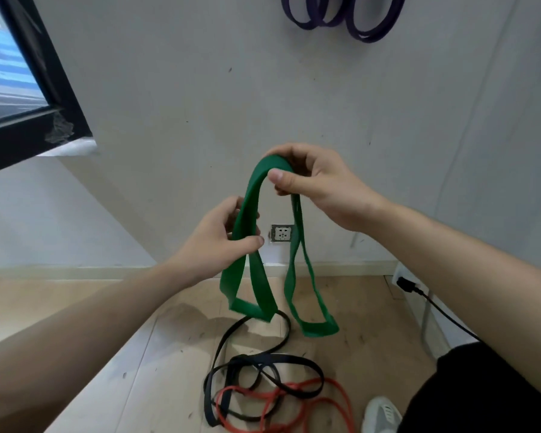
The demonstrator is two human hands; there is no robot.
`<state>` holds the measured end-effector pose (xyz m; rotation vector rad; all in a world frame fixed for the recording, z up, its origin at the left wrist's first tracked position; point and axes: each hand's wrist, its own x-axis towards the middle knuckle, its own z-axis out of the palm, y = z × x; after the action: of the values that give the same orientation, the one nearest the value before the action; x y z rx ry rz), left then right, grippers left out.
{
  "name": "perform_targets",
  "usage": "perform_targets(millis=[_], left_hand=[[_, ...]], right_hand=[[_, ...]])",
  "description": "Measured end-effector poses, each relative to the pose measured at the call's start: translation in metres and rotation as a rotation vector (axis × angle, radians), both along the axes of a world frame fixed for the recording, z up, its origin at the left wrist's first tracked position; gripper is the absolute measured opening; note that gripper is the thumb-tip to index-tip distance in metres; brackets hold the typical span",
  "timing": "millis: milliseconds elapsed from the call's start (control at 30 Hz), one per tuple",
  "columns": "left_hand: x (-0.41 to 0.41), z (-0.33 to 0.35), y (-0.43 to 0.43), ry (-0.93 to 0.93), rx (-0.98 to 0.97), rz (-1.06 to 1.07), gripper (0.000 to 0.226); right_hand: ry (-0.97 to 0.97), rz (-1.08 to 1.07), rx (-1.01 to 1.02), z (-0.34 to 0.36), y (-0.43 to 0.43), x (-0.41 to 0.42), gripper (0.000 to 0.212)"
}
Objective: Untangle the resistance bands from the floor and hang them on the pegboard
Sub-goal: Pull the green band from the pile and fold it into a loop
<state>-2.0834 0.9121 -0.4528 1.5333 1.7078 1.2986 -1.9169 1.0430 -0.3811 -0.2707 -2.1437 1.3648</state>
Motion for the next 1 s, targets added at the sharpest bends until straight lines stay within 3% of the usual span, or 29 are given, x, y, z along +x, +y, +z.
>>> perform_targets(millis=[200, 467, 600, 833, 900, 1000], left_hand=[[0.005, 0.001, 0.007, 0.048, 0.037, 0.018, 0.04], [0.002, 0.008, 0.009, 0.093, 0.205, 0.101, 0.045], [-0.001, 0.014, 0.006, 0.157, 0.304, 0.146, 0.056], [-0.002, 0.02, -0.002, 0.169, 0.296, 0.079, 0.056], [0.002, 0.019, -0.002, 0.158, 0.297, 0.051, 0.053], [0.007, 0.02, -0.001, 0.144, 0.299, 0.004, 0.049]], right_hand=[[0.135, -0.113, -0.076, 0.012, 0.023, 0.013, 0.016], [0.036, -0.24, -0.163, -0.004, 0.065, 0.037, 0.025], [-0.111, -0.144, -0.205, -0.019, 0.079, 0.049, 0.029], [-0.644, 0.103, -0.013, -0.04, 0.073, 0.051, 0.051], [-0.666, 0.157, -0.005, -0.045, 0.058, 0.042, 0.05], [-0.506, 0.167, -0.047, -0.041, 0.034, 0.026, 0.049]])
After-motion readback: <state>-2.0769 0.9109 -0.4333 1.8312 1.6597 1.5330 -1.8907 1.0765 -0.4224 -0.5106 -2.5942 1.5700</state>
